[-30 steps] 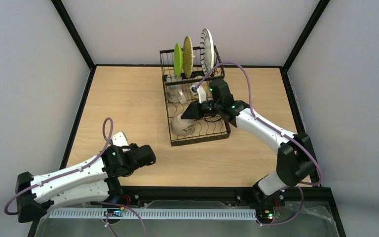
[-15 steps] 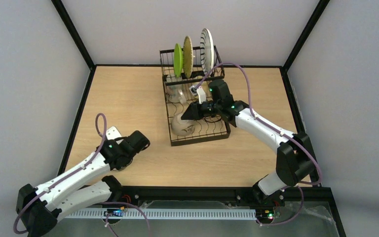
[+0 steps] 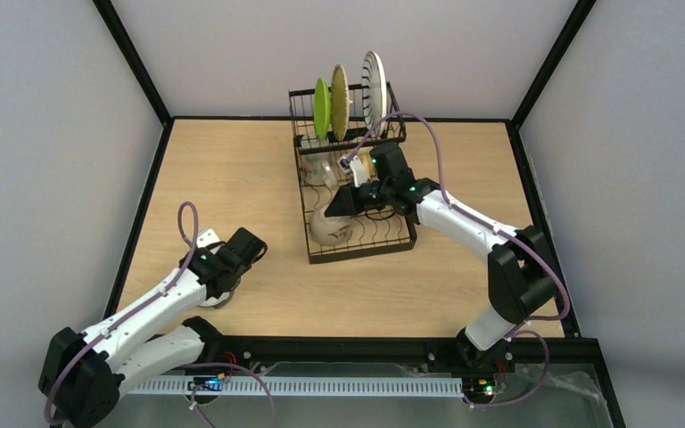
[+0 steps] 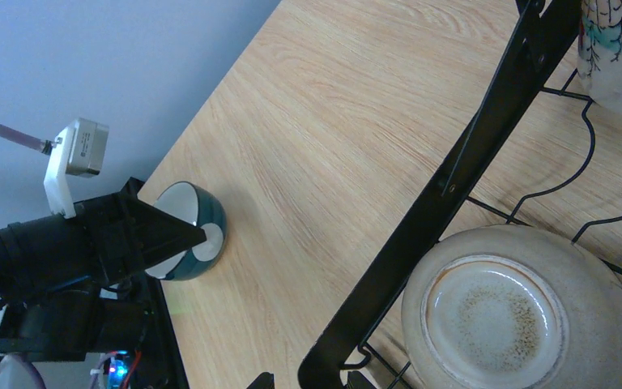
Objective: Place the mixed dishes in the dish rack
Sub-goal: Grab the bowl from the center of the board.
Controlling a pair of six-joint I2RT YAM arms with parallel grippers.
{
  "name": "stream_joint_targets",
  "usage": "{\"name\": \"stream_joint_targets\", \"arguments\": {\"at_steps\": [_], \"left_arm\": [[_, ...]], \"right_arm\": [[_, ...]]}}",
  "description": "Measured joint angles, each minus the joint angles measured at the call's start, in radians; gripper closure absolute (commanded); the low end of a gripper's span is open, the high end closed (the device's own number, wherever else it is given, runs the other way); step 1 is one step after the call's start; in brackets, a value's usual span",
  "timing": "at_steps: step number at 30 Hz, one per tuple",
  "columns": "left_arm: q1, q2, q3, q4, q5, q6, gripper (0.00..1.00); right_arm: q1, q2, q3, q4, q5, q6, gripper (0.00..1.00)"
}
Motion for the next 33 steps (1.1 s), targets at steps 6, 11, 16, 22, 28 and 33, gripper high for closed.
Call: {"name": "stream_joint_targets", "arguments": {"at_steps": [6, 11, 16, 22, 28, 33], "left_arm": [[0.031, 0.019, -0.035, 0.051, 0.037, 0.042, 0.30], [0.039, 0.038, -0.058, 0.092, 0.070, 0.063, 0.42], [0.040, 0.042, -0.106, 0.127, 0.102, 0.082, 0.79], [0.041, 0.037, -0.114, 0.142, 0.085, 0.120, 0.98], [0.042, 0.018, -0.114, 0.134, 0.087, 0.129, 0.98], [0.043, -0.026, -0.112, 0.111, 0.101, 0.129, 0.98]], "right_arm": [[0.000, 0.022, 0.012, 0.000, 0.000, 0.000, 0.51], [0.000, 0.048, 0.028, 0.001, 0.000, 0.000, 0.50], [0.000, 0.053, 0.028, 0.001, 0.001, 0.002, 0.51], [0.000, 0.052, 0.028, 0.001, 0.011, 0.007, 0.51], [0.000, 0.039, 0.028, 0.000, 0.021, 0.009, 0.51], [0.000, 0.005, 0.028, -0.004, 0.038, 0.012, 0.51]]}}
